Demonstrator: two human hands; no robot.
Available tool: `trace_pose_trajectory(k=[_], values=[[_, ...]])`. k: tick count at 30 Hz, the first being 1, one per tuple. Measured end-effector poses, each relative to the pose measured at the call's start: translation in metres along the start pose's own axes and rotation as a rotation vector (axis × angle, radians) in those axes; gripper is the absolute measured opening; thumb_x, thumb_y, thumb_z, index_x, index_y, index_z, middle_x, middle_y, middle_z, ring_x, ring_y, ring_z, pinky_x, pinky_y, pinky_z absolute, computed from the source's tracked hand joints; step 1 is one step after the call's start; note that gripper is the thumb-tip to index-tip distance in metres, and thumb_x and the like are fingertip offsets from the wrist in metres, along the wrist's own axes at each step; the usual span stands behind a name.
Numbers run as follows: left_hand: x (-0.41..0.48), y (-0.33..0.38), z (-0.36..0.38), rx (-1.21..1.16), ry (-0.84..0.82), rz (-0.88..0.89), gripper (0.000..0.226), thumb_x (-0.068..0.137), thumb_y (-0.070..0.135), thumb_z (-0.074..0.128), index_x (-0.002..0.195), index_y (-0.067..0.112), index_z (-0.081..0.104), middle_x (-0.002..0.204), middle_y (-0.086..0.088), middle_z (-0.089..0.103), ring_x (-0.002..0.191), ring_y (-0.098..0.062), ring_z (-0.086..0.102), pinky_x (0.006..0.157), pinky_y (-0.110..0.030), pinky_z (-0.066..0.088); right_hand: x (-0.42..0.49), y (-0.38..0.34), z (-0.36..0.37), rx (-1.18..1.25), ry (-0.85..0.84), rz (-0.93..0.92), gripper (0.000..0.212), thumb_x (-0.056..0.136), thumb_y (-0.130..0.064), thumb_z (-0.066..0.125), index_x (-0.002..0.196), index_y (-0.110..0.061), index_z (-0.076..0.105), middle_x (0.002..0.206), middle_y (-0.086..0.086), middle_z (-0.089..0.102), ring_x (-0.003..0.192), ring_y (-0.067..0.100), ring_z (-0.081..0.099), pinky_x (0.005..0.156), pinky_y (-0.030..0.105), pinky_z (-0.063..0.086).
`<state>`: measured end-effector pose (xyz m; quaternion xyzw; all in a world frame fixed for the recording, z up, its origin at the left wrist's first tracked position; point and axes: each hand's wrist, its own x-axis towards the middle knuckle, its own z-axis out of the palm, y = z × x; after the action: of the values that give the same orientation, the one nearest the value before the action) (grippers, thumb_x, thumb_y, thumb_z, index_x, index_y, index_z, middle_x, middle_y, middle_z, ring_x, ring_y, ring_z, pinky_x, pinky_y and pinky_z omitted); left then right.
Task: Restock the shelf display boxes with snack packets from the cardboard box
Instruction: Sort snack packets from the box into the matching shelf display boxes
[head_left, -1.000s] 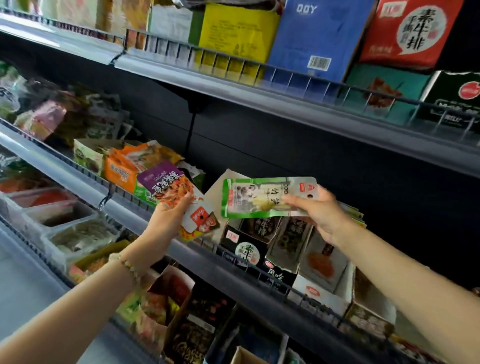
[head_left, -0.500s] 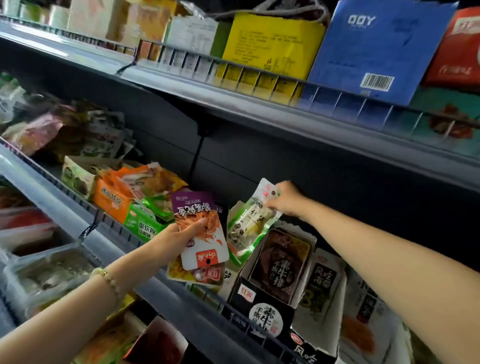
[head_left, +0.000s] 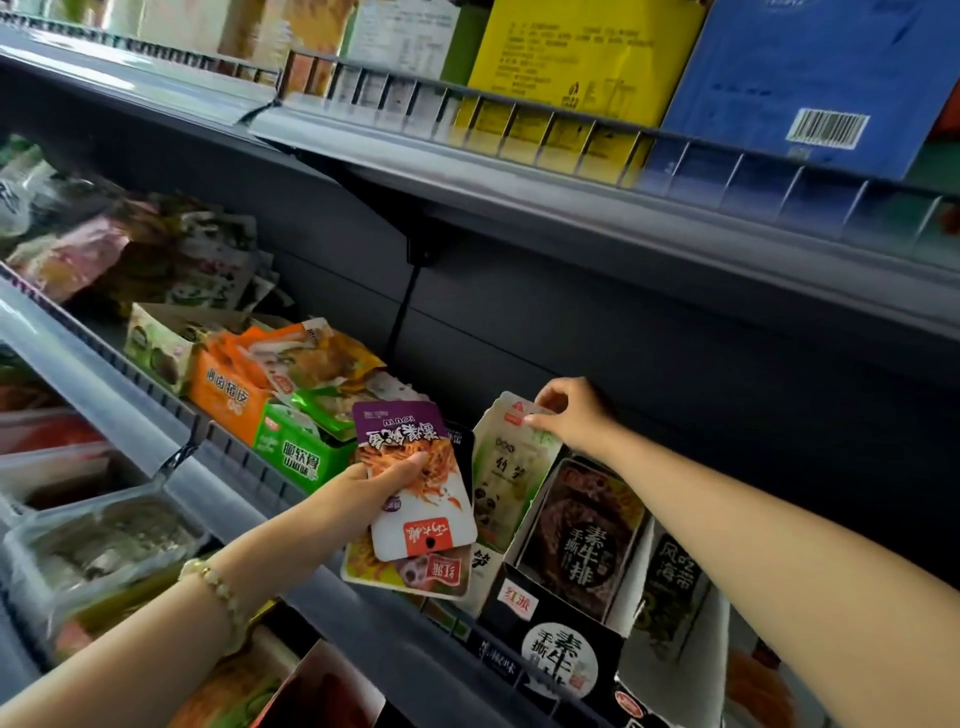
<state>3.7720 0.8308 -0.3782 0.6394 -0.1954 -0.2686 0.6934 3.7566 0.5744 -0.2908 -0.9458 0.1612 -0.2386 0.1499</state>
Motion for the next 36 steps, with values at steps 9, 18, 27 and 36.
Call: trace_pose_trajectory(k=[9,18,27,36], values=[[-0.02,0.008,0.001,-0.111,0.065,0.068,0.027,0.091,0.038,0.057,0.091,0.012,0.063,0.07,-0.004,0.075,0.056,-0.017,0.071,0.057,-0.028,0.057,-0.049,-0.03,-0.013,0.171,0.186,-0.105,0.02,0.086,-0.026,0.068,0.099,-0.028,0.052,0.113,-0.007,0.049,0.104,0.009,0.048,0.082,0.022,0.038],[-0.09,0.023,0.06,-0.295,0.082,0.236,0.023,0.082,0.035,0.067,0.101,0.022,0.066,0.088,-0.003,0.076,0.079,-0.023,0.074,0.07,-0.035,0.059,-0.193,-0.079,-0.036,0.848,-0.314,0.179,0.044,0.078,-0.038,0.072,0.112,-0.017,0.056,0.109,0.002,0.069,0.096,0.014,0.068,0.071,0.017,0.054],[-0.137,0.019,0.15,-0.21,-0.048,0.169,0.042,0.072,0.051,0.067,0.102,0.022,0.065,0.088,-0.005,0.076,0.079,-0.023,0.074,0.071,-0.037,0.058,-0.277,-0.012,-0.098,1.021,-0.211,0.448,0.027,0.078,-0.024,0.073,0.098,-0.008,0.066,0.097,0.012,0.073,0.086,0.023,0.07,0.083,0.037,0.058],[-0.17,0.01,0.255,-0.234,-0.127,-0.023,0.047,0.082,0.048,0.068,0.111,0.011,0.063,0.093,-0.011,0.075,0.076,-0.028,0.074,0.063,-0.039,0.059,-0.37,0.071,-0.189,1.035,-0.079,0.616,0.017,0.083,-0.015,0.07,0.097,-0.006,0.069,0.082,0.008,0.074,0.066,0.012,0.07,0.064,0.025,0.059]])
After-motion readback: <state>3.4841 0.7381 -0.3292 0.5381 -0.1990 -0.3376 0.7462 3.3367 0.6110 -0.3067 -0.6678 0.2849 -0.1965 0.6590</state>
